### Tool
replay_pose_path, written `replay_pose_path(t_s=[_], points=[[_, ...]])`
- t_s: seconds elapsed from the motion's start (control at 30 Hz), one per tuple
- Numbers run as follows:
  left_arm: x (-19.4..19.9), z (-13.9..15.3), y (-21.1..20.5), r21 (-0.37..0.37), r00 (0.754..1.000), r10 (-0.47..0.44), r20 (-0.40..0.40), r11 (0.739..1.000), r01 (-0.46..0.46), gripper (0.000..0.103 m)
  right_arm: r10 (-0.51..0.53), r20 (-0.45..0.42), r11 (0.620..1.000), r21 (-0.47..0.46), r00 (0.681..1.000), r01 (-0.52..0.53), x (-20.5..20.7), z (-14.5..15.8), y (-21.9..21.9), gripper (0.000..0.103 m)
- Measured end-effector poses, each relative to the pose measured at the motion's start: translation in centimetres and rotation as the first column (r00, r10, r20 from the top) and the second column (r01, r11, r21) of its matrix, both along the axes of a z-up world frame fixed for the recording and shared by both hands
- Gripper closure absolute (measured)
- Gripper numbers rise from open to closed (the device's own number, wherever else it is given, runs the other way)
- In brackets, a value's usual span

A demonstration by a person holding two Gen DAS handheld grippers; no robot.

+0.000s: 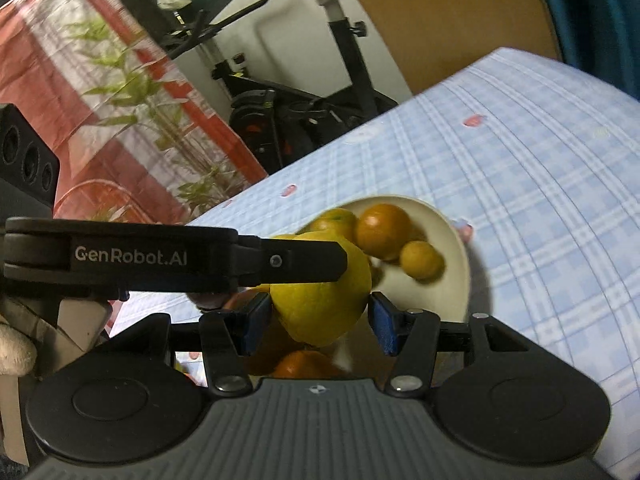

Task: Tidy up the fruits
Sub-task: 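Carry the lemon between both tools onto the beige plate, then open both tools to release the lemon and withdraw, then move both tools to an orange mandarin on the cloth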

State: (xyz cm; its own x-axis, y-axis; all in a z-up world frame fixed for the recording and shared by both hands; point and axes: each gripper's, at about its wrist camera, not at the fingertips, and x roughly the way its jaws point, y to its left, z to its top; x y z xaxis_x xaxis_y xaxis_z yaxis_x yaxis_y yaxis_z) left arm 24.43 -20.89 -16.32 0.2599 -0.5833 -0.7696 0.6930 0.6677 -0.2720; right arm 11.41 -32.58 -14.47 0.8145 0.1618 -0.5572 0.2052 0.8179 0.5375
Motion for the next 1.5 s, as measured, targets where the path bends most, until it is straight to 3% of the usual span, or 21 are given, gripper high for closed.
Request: replay_pose_path(t_s=[0.3,0.53,0.67,0.93,1.17,1.5], points=[[1.0,-1.4,-2.1,0.02,1.0,-0.005,-0.012,1.0,0.006,0.049,-0.032,-0.041,0.999,0.006,0.999,0.032,0.3,-1.2,-1.5,0.047],[1.0,-1.6,-2.5,0.028,1.0,-0.005,0.015,1.0,0.004,0.049,-0.036,-0.062,0.998,-0.052,0.997,0.033,0.8,-1.0,-1.1,0.046],[1.0,-0.9,-1.9,0.011,1.0,0.007,0.029,1.0,-0.007,0.049,-0.034,-0.079,0.991,-0.131,0.996,0.024,1.3,-0.4,-0.4,0.041],[0.6,2.6,2.8,-0.049,0.991,0.084,0.102,0.996,-0.079,0.049,-0.053,-0.063,0.972,-0.233,0.997,0.037,0.4,1.1,0.9,0.04],[-0.9,5.1,9.6,-0.005,0.952,0.193,0.238,0.98,-0.197,0.049,0.019,0.024,0.958,-0.286,1.0,-0.011,-1.0,2.8,3.8,0.04],[-3.8,5.2,18.3,-0.045,0.882,0.377,0.284,0.924,-0.38,0.049,0.187,0.063,0.923,-0.352,0.98,-0.154,-1.1,2.9,10.1,0.04]])
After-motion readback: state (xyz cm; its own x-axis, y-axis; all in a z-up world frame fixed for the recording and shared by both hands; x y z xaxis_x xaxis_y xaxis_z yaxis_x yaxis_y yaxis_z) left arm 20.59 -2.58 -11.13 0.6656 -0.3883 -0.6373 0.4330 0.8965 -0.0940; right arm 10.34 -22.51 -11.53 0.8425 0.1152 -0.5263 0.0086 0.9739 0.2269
